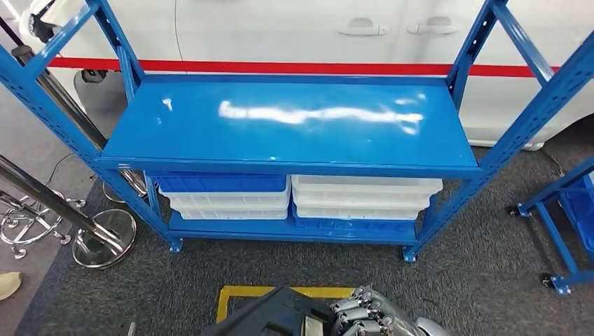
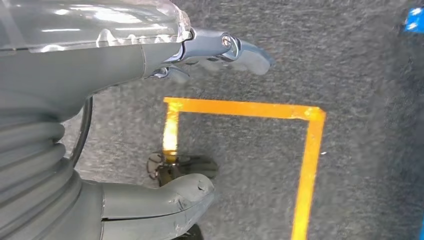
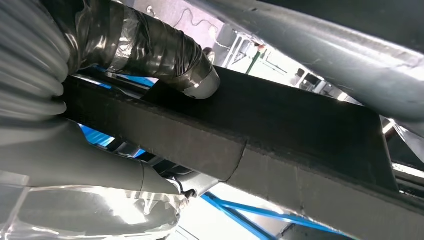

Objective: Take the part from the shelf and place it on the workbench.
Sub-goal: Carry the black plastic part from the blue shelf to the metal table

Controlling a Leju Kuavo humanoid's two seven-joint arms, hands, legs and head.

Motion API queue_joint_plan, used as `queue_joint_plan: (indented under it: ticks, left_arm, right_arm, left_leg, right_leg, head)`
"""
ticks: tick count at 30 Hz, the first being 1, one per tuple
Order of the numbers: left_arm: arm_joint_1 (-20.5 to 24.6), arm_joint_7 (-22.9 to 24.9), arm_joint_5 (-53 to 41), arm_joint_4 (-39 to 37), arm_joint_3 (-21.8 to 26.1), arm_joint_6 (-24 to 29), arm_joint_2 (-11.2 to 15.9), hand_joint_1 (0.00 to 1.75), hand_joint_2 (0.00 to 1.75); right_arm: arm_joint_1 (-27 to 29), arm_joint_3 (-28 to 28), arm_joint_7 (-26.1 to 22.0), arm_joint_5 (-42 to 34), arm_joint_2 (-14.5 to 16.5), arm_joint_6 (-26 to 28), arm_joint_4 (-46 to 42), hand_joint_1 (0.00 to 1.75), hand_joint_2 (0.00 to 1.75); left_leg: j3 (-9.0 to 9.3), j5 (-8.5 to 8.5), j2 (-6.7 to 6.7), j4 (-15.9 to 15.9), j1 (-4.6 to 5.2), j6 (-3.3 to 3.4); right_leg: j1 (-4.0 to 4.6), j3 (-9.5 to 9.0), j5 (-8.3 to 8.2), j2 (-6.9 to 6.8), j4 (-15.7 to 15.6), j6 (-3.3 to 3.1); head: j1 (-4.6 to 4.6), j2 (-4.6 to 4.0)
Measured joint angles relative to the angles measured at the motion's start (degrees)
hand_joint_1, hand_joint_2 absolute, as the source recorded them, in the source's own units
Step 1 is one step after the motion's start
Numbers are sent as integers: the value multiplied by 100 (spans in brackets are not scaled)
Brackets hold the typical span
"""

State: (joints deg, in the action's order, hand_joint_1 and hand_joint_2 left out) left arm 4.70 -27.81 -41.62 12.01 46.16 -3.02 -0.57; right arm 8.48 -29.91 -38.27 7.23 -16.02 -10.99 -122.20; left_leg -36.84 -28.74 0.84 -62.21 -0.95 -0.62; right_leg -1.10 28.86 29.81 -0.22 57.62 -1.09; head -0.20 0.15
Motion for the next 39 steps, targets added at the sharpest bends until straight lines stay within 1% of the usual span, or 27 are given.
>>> queue_joint_plan:
  ticks: [2,3,4,5,7,9,10,11,13,14,15,17,18,19,20,21,23,25,26,28,29,31,33,34,36,37,39]
  left_arm:
    - [0,2,-21,1,1,0,0,0,175]
    - [5,3,-33,1,0,0,0,0,175]
    - [12,5,-44,1,0,0,-1,0,175]
    - [17,7,-56,1,0,0,-1,0,175]
    - [28,12,-82,1,1,0,0,0,175]
    - [62,15,-104,1,1,0,4,0,175]
    - [82,15,-109,1,1,0,5,0,175]
    - [98,16,-115,1,1,0,6,0,175]
    - [103,17,-131,1,1,0,4,0,175]
    - [101,20,-139,1,1,0,3,0,175]
    - [98,22,-147,1,1,0,1,0,175]
    - [95,26,-152,1,1,0,0,0,175]
    - [92,27,-152,1,1,0,0,0,175]
    - [90,27,-153,1,1,0,0,0,175]
    - [89,27,-153,1,1,0,0,0,175]
    - [89,28,-153,1,1,0,0,0,175]
    - [89,31,-155,1,1,-1,-1,0,175]
    - [92,32,-158,1,1,-2,-4,0,175]
    - [94,32,-162,1,1,-2,-4,0,175]
    - [93,34,-171,1,1,-3,-5,0,175]
    - [90,36,-178,1,2,-4,-6,0,175]
    - [88,41,-191,1,3,-6,-9,0,175]
    - [90,45,-204,1,3,-7,-14,0,175]
    - [92,46,-210,1,3,-8,-17,0,175]
    - [94,49,-220,1,3,-10,-25,0,175]
    - [98,52,-225,1,3,-10,-27,0,175]
    - [118,75,-232,1,3,-9,-28,0,175]
  right_arm:
    - [-3,-17,0,-2,-3,27,-5,175,175]
    - [-7,-32,0,-15,-7,30,-7,175,175]
    - [-13,-50,0,-33,-11,32,-8,175,175]
    - [-22,-70,0,-49,-16,38,-9,175,175]
    - [-41,-113,0,-64,-22,73,-16,175,175]
    - [-54,-144,0,-46,-30,135,-32,175,175]
    - [-59,-156,0,-30,-36,165,-39,175,175]
    - [-65,-167,0,-13,-44,193,-43,175,175]
    - [-69,-183,0,13,-73,233,-44,175,175]
    - [-67,-188,0,22,-91,250,-44,175,175]
    - [-67,-191,0,29,-111,262,-44,175,175]
    - [-70,-195,0,37,-136,272,-44,175,175]
    - [-71,-197,0,38,-143,271,-44,175,175]
    - [-71,-199,0,38,-148,271,-44,175,175]
    - [-71,-200,0,38,-154,271,-44,175,175]
    - [-72,-201,0,39,-159,270,-44,175,175]
    - [-79,-202,0,40,-168,278,-48,175,175]
    - [-92,-205,0,42,-177,306,-58,175,175]
    - [-96,-210,0,46,-181,324,-64,175,175]
    - [-102,-229,0,55,-191,351,-72,175,175]
    - [-106,-242,0,58,-195,357,-74,175,175]
    - [-115,-262,0,61,-199,362,-75,175,175]
    - [-115,-275,0,65,-199,365,-75,175,175]
    - [-115,-281,0,69,-199,367,-75,175,175]
    - [-114,-290,0,85,-199,373,-75,175,175]
    - [-115,-292,0,93,-199,380,-75,175,175]
    - [-116,-292,0,110,-204,415,-88,175,175]
  left_leg:
    - [-132,-567,-25,-608,-5,-13]
    - [-162,-711,-28,-918,-6,-15]
    - [-141,-702,-31,-1129,-6,-12]
    - [-53,-564,-34,-1189,-6,-1]
    - [373,-223,-62,-770,-2,45]
    - [936,-245,-108,50,23,97]
    - [1102,-323,-125,344,41,117]
    - [1176,-373,-131,517,60,136]
    - [1111,-277,-109,584,55,193]
    - [1056,-205,-88,603,44,237]
    - [985,-127,-62,620,31,276]
    - [817,5,-24,603,32,325]
    - [725,67,-8,583,36,327]
    - [628,125,6,555,38,323]
    - [526,177,21,520,38,314]
    - [426,222,31,479,37,301]
    - [265,289,40,385,45,264]
    - [180,358,40,323,56,207]
    - [156,403,40,316,58,176]
    - [114,460,30,321,53,107]
    - [70,380,15,276,50,76]
    - [-74,-86,-19,-112,34,28]
    - [-223,-582,-31,-813,24,-8]
    - [-247,-655,-31,-1104,23,-22]
    - [-74,-416,-32,-1189,22,-29]
    - [141,-236,-33,-953,20,-21]
    - [726,-173,-50,-122,28,12]
  right_leg:
    - [28,172,-129,15,14,-48]
    - [43,264,-192,32,30,-54]
    - [57,363,-252,53,54,-52]
    - [67,468,-308,73,88,-51]
    - [79,662,-407,118,168,-40]
    - [96,784,-494,150,232,1]
    - [96,812,-545,157,239,32]
    - [94,828,-603,162,226,70]
    - [85,860,-661,167,199,145]
    - [81,900,-541,154,265,171]
    - [76,962,-306,135,434,194]
    - [49,1109,309,85,1061,229]
    - [39,1160,481,74,1416,249]
    - [34,1164,497,68,1677,266]
    - [30,1096,380,62,1783,276]
    - [27,936,193,56,1696,279]
    - [32,365,-8,46,1000,254]
    - [60,-132,125,44,255,197]
    - [79,-227,198,46,67,164]
    - [75,-179,142,34,-1,89]
    - [62,-120,78,28,-11,41]
    - [38,34,-66,9,-23,-45]
    - [51,216,-186,7,11,-78]
    - [56,314,-242,6,38,-78]
    - [60,514,-340,7,106,-65]
    - [59,605,-378,11,141,-53]
    - [69,738,-442,18,205,-5]
  head:
    - [0,-1]
    - [0,-1]
    - [1,-1]
    - [1,0]
    - [1,0]
    - [1,0]
    - [1,0]
    - [1,0]
    - [2,0]
    - [2,0]
    - [3,0]
    - [3,0]
    - [3,0]
    - [3,0]
    - [3,0]
    - [3,0]
    - [3,0]
    - [2,0]
    - [2,0]
    - [2,0]
    - [1,0]
    - [1,0]
    - [0,0]
    - [1,0]
    - [0,0]
    - [-1,0]
    - [0,0]
